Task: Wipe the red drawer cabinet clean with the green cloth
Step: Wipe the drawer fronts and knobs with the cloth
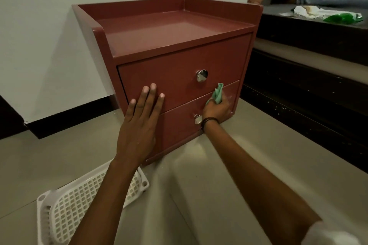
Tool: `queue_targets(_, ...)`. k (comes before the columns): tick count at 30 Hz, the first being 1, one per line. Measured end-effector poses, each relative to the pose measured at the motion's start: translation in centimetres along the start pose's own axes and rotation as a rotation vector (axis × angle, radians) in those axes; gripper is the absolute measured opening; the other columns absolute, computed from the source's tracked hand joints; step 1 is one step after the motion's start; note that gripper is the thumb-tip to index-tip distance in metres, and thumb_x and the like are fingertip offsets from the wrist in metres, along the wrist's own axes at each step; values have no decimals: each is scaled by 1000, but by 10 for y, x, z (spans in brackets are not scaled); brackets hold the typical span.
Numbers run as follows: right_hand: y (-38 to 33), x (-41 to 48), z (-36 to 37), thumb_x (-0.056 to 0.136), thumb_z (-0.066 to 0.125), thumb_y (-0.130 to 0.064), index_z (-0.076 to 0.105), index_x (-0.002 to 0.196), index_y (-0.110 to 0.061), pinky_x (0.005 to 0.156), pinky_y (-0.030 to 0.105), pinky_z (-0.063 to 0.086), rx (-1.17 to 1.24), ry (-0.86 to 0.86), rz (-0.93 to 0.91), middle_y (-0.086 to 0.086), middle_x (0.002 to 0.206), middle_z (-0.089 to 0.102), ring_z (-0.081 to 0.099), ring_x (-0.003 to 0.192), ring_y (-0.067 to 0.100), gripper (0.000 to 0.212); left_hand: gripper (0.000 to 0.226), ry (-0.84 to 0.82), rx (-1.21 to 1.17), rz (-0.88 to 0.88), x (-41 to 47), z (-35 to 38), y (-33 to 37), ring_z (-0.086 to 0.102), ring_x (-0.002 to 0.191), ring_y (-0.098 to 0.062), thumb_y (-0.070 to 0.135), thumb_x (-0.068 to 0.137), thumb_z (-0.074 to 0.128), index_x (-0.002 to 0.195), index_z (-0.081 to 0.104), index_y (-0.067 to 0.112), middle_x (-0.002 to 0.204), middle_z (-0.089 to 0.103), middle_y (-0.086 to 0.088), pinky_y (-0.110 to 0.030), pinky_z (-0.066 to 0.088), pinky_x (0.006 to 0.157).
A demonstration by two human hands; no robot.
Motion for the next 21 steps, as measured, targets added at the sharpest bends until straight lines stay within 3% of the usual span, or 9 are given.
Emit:
queue_targets(6,22,69,-12,86,65,1,70,125,-9,103,33,48,-96,-23,0,14,118,70,66,110,27,41,93,-5,11,-45,2,5,7,-4,156,-30,10,84,67,160,14,12,168,-3,-15,-51,0,125)
queue_targets(11,70,-7,-17,81,74,-9,76,115,-16,83,21,52,-49,-179,-69,-2,97,75,67,88,11,35,93,-14,6,-45,1,12,13,-3,156,-30,16,84,70,160,16,13,168,-3,-15,-52,-8,122)
queue_targets(15,101,-35,-13,82,77,-14,75,108,-16,75,20,55,-60,-299,-19,-8,84,70,66,79,9,27,91,2,-5,-36,0,11,9,-3,156,-29,11,85,70,159,18,14,169,-3,-14,-50,-6,123)
queue_targets(18,94,-18,-12,79,72,-7,76,106,-16,80,30,57,-69,-236,5,-7,84,70,65,80,13,29,91,12,-12,-32,-1,8,8,-1,156,-30,9,84,70,159,19,13,168,0,-14,-49,-5,123)
queue_targets(21,85,27,-18,86,67,-14,75,116,-18,89,35,55,-114,-70,79,9,105,75,68,97,26,32,90,9,-14,-27,-2,7,9,0,156,-29,9,85,70,159,19,12,168,3,-15,-49,-3,123)
Point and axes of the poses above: each hand's wrist, its own x-axis towards the middle knuckle, its own z-axis out of the palm, y = z × x, the point moved 7 cm from there along x, towards the middle knuckle
